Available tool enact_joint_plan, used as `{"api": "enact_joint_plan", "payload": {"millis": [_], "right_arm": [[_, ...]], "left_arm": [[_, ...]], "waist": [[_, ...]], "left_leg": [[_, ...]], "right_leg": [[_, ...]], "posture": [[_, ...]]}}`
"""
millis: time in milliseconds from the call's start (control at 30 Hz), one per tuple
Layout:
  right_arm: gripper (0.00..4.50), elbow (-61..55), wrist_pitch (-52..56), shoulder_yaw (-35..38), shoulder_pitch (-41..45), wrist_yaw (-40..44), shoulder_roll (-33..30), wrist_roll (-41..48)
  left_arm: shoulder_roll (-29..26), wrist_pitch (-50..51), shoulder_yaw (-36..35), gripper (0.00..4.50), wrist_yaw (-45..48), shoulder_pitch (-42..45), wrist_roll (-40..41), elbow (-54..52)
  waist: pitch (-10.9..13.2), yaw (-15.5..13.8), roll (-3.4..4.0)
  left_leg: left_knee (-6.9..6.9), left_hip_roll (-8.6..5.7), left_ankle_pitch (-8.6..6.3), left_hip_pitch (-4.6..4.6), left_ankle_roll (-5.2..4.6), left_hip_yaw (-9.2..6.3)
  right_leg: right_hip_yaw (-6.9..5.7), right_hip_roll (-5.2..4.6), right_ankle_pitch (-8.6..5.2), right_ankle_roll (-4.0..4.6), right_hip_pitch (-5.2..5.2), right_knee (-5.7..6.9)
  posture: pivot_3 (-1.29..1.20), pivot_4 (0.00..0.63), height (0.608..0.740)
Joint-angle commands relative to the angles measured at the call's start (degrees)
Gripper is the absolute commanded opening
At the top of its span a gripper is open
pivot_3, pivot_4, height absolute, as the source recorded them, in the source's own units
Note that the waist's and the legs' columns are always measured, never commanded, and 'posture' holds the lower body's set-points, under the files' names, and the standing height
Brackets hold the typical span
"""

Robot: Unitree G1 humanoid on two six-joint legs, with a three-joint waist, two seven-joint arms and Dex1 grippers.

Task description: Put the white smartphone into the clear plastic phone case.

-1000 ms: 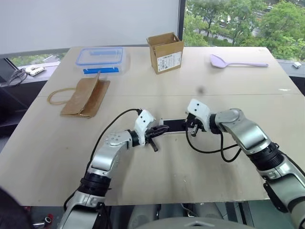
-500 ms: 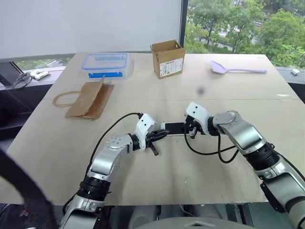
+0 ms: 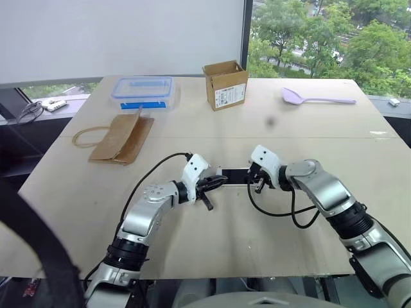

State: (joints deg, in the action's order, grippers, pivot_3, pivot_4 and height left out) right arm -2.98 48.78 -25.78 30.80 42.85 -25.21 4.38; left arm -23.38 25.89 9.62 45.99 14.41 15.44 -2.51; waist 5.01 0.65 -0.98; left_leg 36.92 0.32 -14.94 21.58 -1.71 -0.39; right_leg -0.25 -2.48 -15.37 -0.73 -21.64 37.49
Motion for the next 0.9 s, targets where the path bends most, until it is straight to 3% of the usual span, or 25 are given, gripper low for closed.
{"api": "enact_joint_plan", "payload": {"millis": [33,333,400,533,600,633,667,767,900], "right_arm": [[0.03,9.8,5.9,-7.1,-9.3,-0.6,-1.5,-2.7],[0.03,-2.7,1.6,6.4,-11.1,-7.2,1.4,0.4],[0.03,-8.0,-1.4,8.8,-11.8,-7.3,1.2,1.5],[0.03,-19.0,-9.6,17.0,-14.5,-7.5,2.4,6.0],[0.59,-22.1,-12.1,20.7,-16.4,-8.2,2.7,7.7],[0.62,-23.8,-12.7,21.9,-18.1,-7.9,1.9,8.1],[1.16,-25.7,-13.5,23.7,-20.6,-7.6,0.9,8.5],[1.90,-29.2,-15.0,28.0,-26.1,-6.7,-1.1,10.6],[3.91,-32.2,-17.0,34.9,-32.5,-3.2,-4.5,15.3]], "left_arm": [[0.0,-0.8,0.2,0.05,0.3,1.0,-0.2,-0.5],[0.0,-1.7,0.0,0.05,0.8,1.8,-0.8,0.8],[0.5,-2.9,-0.9,0.05,0.5,1.8,-0.4,0.9],[3.1,-6.4,-6.6,0.05,0.4,1.3,5.4,-1.9],[3.5,-7.2,-9.0,0.00,-0.7,1.0,6.6,-3.2],[3.3,-5.7,-9.8,0.43,-0.7,0.6,8.0,-4.3],[2.9,-5.1,-10.6,0.75,-0.9,-0.2,8.7,-5.8],[1.4,-3.2,-12.2,1.62,-0.5,-3.2,11.2,-10.3],[-2.9,-0.1,-14.4,3.61,1.1,-9.3,14.8,-17.0]], "waist": [[0.0,0.0,0.00],[1.0,-0.2,0.15],[1.6,-0.3,0.50],[1.9,-0.8,0.52],[2.2,-0.8,0.57],[2.6,-0.9,0.59],[2.6,-1.0,0.59],[2.8,-1.4,0.58],[3.5,-1.3,0.62]], "left_leg": [[-0.02,0.00,0.00,-0.01,0.00,0.00],[-0.17,0.00,0.01,0.17,-0.01,0.00],[-0.17,0.00,0.04,0.30,-0.07,-0.01],[-0.18,0.00,0.16,1.57,-0.25,-0.01],[-0.03,0.00,0.22,2.44,-0.15,-0.03],[0.02,0.00,0.36,2.53,0.08,-0.03],[-0.04,0.00,0.36,2.57,0.09,-0.08],[-0.05,-0.01,0.34,2.60,0.06,-0.08],[0.17,-0.05,0.16,2.58,-0.24,-0.06]], "right_leg": [[-0.26,-0.18,0.00,0.00,0.00,-0.01],[-0.70,-0.47,-0.04,-0.10,-0.11,-0.30],[-0.77,-0.50,0.02,-0.03,-0.16,-0.43],[-0.96,-0.50,0.26,-0.37,-1.32,-0.48],[-1.02,-0.47,0.34,-0.48,-2.14,-0.32],[-1.03,-0.42,0.33,-0.50,-2.19,-0.32],[-1.04,-0.32,0.31,-0.54,-2.17,-0.51],[-1.10,-0.32,0.23,-0.66,-2.08,-0.65],[-1.09,-0.36,0.22,-0.69,-2.00,-0.55]], "posture": [[0.00,0.150,0.740],[0.00,0.150,0.740],[0.00,0.150,0.740],[0.00,0.150,0.740],[0.00,0.150,0.740],[0.00,0.150,0.740],[0.00,0.150,0.740],[0.00,0.150,0.740],[0.00,0.150,0.740]]}}
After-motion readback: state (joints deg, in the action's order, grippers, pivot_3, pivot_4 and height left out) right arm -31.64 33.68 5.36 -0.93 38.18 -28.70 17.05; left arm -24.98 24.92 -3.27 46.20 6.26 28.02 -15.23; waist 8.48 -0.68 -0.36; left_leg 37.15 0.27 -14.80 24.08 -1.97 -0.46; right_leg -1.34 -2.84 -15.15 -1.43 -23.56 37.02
